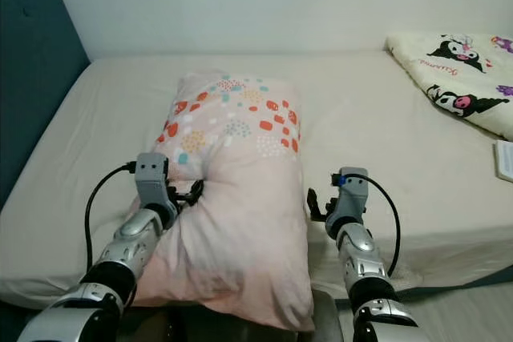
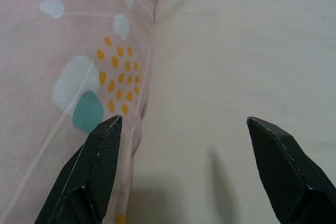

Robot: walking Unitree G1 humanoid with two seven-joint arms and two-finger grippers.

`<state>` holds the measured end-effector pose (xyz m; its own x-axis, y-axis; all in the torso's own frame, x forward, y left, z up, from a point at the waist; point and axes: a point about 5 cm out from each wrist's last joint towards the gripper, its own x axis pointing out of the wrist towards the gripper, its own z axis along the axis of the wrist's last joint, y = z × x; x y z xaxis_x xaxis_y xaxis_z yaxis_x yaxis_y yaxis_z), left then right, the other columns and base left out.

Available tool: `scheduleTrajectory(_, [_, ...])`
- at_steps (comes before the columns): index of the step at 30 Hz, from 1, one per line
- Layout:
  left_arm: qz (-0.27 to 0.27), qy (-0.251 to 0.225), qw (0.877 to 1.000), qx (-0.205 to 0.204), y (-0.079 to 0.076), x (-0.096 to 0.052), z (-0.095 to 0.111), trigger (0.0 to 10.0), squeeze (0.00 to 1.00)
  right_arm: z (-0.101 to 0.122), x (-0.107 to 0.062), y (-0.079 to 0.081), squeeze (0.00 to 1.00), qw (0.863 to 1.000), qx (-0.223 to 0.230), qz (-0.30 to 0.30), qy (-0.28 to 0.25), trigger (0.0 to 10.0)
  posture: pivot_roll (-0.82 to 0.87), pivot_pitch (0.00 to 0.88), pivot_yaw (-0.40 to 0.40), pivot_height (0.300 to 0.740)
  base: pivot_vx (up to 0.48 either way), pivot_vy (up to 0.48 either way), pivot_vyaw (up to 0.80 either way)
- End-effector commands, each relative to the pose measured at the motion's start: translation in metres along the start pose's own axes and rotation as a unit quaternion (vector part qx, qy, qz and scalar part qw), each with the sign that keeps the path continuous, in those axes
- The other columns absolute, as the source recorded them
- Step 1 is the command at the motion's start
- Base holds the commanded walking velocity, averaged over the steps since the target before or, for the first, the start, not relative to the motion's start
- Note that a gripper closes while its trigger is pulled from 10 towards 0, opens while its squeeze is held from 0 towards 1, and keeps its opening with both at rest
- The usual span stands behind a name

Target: Clean up the room

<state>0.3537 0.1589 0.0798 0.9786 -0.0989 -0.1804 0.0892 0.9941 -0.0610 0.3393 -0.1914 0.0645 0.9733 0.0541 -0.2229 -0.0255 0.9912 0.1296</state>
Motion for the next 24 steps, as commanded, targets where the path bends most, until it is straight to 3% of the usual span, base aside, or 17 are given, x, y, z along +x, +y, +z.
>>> scheduleTrajectory(1, [0.005, 0.032, 0.999, 0.009, -0.002, -0.003, -0.014, 8.9, 0.00, -0.002, 0.000, 0.005, 0.00, 1.000, 0.001, 0.009, 0.006, 10.0, -0.03, 0.106, -0.040, 0.475, 0.000, 0.000, 0.00])
scheduleTrajectory(2, [0.005, 0.032, 0.999, 0.009, -0.002, -0.003, -0.014, 8.9, 0.00, -0.002, 0.000, 0.005, 0.00, 1.000, 0.001, 0.009, 0.006, 10.0, -0.03, 0.106, -0.040, 0.475, 0.000, 0.000, 0.00])
scheduleTrajectory(3, [0.011, 0.034, 0.999, 0.011, -0.001, -0.004, -0.016, 0.0, 0.00, -0.001, 0.001, 0.007, 0.00, 1.000, 0.001, 0.012, 0.002, 10.0, -0.03, 0.104, -0.039, 0.471, 0.000, 0.000, 0.00])
scheduleTrajectory(14, [0.034, 0.077, 0.996, 0.021, 0.006, -0.011, -0.033, 0.0, 0.00, 0.010, 0.004, 0.014, 0.00, 1.000, 0.005, 0.020, -0.015, 10.0, -0.03, 0.079, -0.042, 0.471, 0.000, 0.000, 0.00])
scheduleTrajectory(20, [0.022, 0.100, 0.995, 0.012, -0.003, -0.013, -0.043, 0.0, 0.00, 0.020, 0.008, 0.015, 0.00, 0.999, 0.007, 0.023, -0.027, 10.0, -0.03, 0.060, -0.043, 0.471, 0.000, 0.000, 0.00])
scheduleTrajectory(21, [0.018, 0.106, 0.994, -0.003, -0.007, -0.013, -0.045, 0.0, 0.00, 0.023, 0.009, 0.016, 0.00, 0.999, 0.006, 0.025, -0.031, 10.0, -0.03, 0.056, -0.044, 0.471, 0.000, 0.000, 0.00])
scheduleTrajectory(22, [0.016, 0.108, 0.993, -0.046, -0.012, -0.011, -0.044, 0.0, 0.00, 0.027, 0.010, 0.017, 0.00, 0.999, 0.007, 0.026, -0.036, 10.0, -0.03, 0.047, -0.045, 0.471, 0.000, 0.000, 0.00])
scheduleTrajectory(23, [0.016, 0.108, 0.993, -0.046, -0.012, -0.011, -0.044, 0.0, 0.00, 0.027, 0.010, 0.017, 0.00, 0.999, 0.007, 0.026, -0.036, 10.0, -0.03, 0.047, -0.045, 0.471, 0.000, 0.000, 0.00])
scheduleTrajectory(24, [0.004, 0.102, 0.992, -0.074, -0.019, -0.008, -0.040, 0.0, 0.00, 0.030, 0.011, 0.018, 0.00, 0.999, 0.008, 0.028, -0.041, 10.0, -0.03, 0.045, -0.045, 0.471, 0.000, 0.000, 0.00])
